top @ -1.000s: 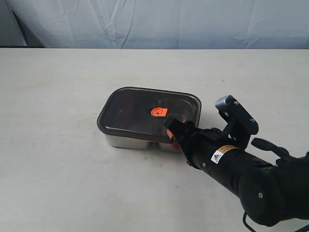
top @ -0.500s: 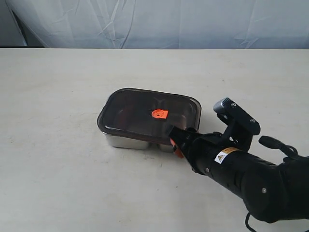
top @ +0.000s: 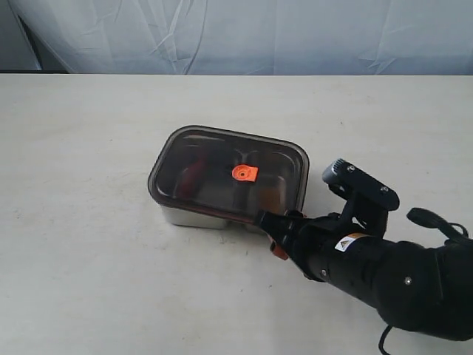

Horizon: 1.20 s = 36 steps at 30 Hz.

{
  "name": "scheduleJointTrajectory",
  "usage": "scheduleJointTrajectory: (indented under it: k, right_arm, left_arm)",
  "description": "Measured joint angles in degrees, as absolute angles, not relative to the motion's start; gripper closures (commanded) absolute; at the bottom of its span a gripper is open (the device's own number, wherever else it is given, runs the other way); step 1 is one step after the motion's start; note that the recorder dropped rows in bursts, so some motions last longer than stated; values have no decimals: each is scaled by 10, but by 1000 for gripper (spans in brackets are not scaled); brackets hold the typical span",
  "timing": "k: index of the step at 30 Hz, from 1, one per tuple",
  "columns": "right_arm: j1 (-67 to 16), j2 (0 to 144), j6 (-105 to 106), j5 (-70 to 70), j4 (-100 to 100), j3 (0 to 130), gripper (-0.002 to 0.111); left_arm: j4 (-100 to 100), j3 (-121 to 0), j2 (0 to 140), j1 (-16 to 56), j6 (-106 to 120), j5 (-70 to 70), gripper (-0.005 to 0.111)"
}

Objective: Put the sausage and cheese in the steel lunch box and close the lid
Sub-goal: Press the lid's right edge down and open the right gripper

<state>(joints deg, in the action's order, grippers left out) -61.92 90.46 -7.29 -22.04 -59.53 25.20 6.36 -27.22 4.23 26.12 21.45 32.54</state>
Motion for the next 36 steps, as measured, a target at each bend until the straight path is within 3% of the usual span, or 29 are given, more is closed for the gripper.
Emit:
scheduleJointTrajectory:
  k: [13,29,36]
  right_arm:
    - [-619,834,-41,-235,-604,252,55]
    - [-619,769,-4,-144,-605,252,55]
    - [-619,768,15,-114,-605,252,55]
  left_arm:
    - [64,-272,42,261,215,325,56]
    - [61,-272,42,261,215,321,56]
    - [-106,-272,42,261,202,307,56]
